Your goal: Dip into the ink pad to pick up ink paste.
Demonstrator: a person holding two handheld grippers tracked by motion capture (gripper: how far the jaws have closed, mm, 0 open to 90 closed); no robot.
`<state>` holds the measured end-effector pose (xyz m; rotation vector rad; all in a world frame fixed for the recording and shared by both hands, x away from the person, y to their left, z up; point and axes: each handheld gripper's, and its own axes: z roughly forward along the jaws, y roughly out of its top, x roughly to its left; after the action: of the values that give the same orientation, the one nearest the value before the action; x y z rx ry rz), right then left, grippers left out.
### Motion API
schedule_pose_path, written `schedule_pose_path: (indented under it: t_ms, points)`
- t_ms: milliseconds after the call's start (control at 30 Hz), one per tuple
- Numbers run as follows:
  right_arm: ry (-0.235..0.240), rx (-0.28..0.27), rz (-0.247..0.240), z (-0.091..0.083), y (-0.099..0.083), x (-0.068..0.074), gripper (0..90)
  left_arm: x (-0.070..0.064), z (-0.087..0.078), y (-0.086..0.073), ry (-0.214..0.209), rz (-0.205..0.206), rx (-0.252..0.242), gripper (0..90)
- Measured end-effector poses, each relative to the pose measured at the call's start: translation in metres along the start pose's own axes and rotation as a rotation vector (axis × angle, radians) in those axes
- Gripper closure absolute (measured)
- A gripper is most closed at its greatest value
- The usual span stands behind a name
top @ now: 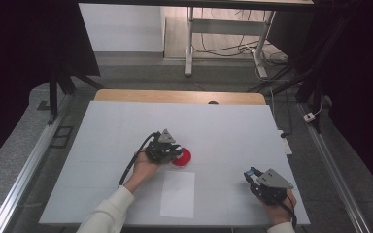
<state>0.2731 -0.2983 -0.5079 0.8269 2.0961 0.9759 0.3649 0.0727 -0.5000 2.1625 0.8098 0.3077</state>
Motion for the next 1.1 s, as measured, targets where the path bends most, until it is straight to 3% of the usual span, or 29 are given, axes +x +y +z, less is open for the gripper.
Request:
schedule_pose_path:
  t_ms: [600,1100]
  points:
    - [0.0,0.001,-0.01,-0.0003,0.0015,0.0018,64.8,-0.0044,0.0039,-0.0026,0.03,0.026,0.012,75.8]
    - [0.003,-0.006,-0.005,0.0,0.0016,0.0026,64.8,-0.003,0.0039,-0.003,0.022,0.017,0.015,76.0]
